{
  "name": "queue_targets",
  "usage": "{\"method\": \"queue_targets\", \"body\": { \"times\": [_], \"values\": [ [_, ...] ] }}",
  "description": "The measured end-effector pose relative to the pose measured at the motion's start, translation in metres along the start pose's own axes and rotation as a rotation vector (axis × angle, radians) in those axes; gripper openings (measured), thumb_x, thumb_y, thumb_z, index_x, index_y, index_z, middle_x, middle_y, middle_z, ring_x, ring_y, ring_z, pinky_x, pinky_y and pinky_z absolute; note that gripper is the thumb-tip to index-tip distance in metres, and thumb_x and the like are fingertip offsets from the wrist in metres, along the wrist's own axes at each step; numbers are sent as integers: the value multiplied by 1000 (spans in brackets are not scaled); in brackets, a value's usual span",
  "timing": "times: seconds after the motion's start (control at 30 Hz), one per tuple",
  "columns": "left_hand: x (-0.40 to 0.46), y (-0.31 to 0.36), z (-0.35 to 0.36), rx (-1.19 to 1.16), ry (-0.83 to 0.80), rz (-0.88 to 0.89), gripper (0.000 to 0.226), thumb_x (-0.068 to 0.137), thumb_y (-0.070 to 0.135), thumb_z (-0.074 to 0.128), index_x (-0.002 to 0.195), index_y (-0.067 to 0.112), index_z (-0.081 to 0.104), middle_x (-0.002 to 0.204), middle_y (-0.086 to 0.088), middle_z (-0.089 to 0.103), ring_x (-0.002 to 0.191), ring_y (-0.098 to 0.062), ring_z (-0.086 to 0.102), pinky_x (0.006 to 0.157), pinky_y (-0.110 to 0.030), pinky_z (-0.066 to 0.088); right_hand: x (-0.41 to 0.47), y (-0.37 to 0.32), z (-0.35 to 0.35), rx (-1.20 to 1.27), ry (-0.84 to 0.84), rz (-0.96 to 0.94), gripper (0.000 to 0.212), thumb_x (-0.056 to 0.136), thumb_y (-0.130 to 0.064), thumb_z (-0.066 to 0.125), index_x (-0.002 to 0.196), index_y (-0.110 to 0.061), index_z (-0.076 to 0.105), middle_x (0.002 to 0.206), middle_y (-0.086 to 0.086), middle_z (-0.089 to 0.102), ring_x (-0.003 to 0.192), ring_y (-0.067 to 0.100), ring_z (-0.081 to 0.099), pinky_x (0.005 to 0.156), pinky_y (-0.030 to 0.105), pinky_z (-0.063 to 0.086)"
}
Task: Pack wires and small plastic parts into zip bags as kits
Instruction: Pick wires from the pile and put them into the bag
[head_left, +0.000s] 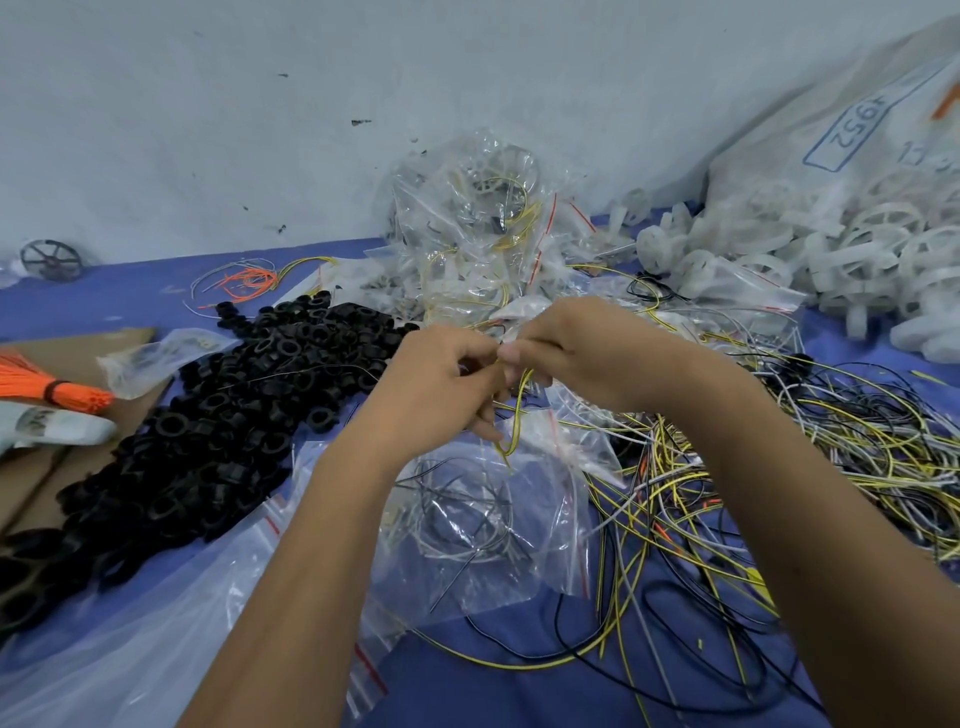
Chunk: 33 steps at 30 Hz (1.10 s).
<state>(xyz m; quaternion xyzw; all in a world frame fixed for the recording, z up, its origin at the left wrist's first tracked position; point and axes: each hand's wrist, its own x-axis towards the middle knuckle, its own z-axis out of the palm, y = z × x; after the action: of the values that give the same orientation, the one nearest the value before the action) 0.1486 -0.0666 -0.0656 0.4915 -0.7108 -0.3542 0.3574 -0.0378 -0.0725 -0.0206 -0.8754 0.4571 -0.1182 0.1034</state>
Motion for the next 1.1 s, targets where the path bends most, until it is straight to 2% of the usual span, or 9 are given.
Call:
{"method": "queue_targets", "body": {
  "times": [0.1, 0.17, 0.3, 0.43, 0.57, 0.63, 0.73, 0.9, 1.1],
  "values": [
    [0, 2, 2, -206, 114, -16, 20, 99, 9, 66, 83, 2, 75, 73, -23, 65, 51, -15, 59, 55, -35, 62, -4, 13, 4, 199, 216, 74, 46, 105, -35, 50, 68, -10, 62, 50, -5, 50, 47, 6, 44, 49, 19, 33],
    [0, 3, 4, -335, 197, -41, 22, 100, 9, 64, 82, 2, 76, 70, -13, 63, 50, -11, 55, 53, -28, 59, -7, 18, 11, 307, 294, 138, 48, 106, -37, 46, 67, -12, 60, 51, -9, 53, 44, 2, 42, 48, 16, 31],
    [-3, 9, 9, -399, 54, -90, 20, 101, 11, 63, 91, -3, 75, 79, -18, 67, 55, -11, 58, 58, -28, 60, -7, 17, 25, 363, 458, 167, 51, 107, -36, 43, 61, -16, 43, 50, -8, 44, 47, 7, 39, 53, 28, 30],
    [-7, 11, 5, -39, -103, -114, 33, 99, 27, 65, 95, -5, 69, 85, -25, 69, 61, -20, 67, 65, -40, 64, -9, 13, 27, 57, 341, 143, 52, 106, -45, 41, 57, -27, 38, 53, -5, 42, 56, 22, 41, 59, 37, 30],
    [-4, 16, -1, 476, 104, 32, 31, 85, 49, 75, 91, 19, 74, 81, 3, 67, 76, -7, 60, 74, -28, 50, -9, 8, 19, -181, 131, 69, 43, 108, -39, 38, 71, -23, 52, 65, -6, 41, 70, 32, 51, 70, 44, 46],
    [-5, 19, -2, 354, 88, 32, 18, 81, 45, 80, 87, 28, 78, 81, 6, 71, 70, 1, 57, 68, -22, 45, -8, 4, 16, -193, 63, 57, 43, 109, -37, 37, 70, -22, 45, 64, -6, 37, 72, 30, 48, 74, 47, 47],
    [-9, 21, 0, 51, -36, -41, 9, 82, 26, 85, 88, 20, 81, 72, -3, 70, 58, -10, 61, 57, -28, 53, -6, 3, 13, -151, 33, 61, 48, 109, -38, 36, 62, -26, 37, 63, -7, 40, 72, 28, 48, 72, 46, 47],
    [-7, 22, 8, -157, -72, -149, 6, 86, 3, 79, 92, 3, 80, 75, -14, 75, 56, -18, 68, 56, -26, 57, -4, -1, 12, -114, 69, 34, 47, 108, -40, 33, 73, -20, 55, 80, 4, 67, 77, 28, 58, 77, 44, 47],
    [-4, 21, 14, -315, -70, -231, 5, 88, -8, 71, 90, -6, 75, 72, -16, 75, 55, -19, 71, 55, -21, 57, -4, -3, 19, -42, 214, 62, 48, 107, -33, 43, 59, -31, 37, 67, -5, 49, 70, 22, 48, 67, 38, 39]
  ]
}}
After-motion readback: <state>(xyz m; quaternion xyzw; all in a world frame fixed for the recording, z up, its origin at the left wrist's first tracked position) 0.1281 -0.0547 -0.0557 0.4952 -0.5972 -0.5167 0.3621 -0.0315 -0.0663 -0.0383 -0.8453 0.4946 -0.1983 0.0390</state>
